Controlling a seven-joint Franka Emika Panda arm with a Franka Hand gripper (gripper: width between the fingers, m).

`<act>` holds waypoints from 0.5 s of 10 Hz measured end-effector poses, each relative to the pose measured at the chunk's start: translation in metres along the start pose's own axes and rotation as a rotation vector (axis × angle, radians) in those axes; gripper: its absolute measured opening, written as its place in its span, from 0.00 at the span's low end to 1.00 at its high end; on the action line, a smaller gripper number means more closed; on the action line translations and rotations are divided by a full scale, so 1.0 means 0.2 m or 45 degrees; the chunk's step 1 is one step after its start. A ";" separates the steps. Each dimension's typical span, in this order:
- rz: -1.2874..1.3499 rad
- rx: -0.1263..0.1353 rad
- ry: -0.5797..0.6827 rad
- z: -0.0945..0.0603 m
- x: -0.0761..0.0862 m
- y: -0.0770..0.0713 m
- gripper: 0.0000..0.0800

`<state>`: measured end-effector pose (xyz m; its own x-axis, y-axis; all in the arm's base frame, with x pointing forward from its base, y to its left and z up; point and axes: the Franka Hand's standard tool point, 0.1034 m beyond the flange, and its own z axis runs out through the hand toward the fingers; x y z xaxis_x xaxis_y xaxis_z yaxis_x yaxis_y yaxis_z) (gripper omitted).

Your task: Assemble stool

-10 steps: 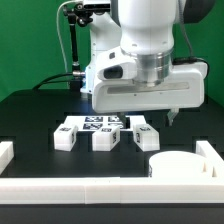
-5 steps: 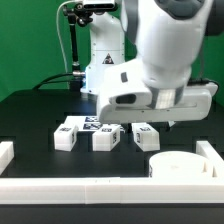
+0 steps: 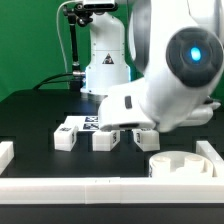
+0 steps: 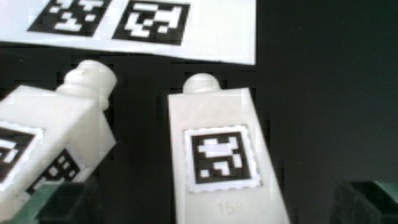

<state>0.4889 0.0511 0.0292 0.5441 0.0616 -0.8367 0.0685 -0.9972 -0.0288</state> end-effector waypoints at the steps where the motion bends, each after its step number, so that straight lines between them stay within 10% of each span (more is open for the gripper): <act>1: -0.001 -0.001 0.002 0.01 0.02 0.00 0.81; 5: -0.004 -0.004 0.035 0.04 0.06 -0.01 0.81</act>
Offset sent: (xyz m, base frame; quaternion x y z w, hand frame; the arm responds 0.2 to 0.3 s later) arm -0.0075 0.0038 -0.0041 -0.0075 0.0162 -0.0009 0.9998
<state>0.4886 0.0532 0.0149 0.5664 0.0662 -0.8215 0.0732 -0.9969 -0.0299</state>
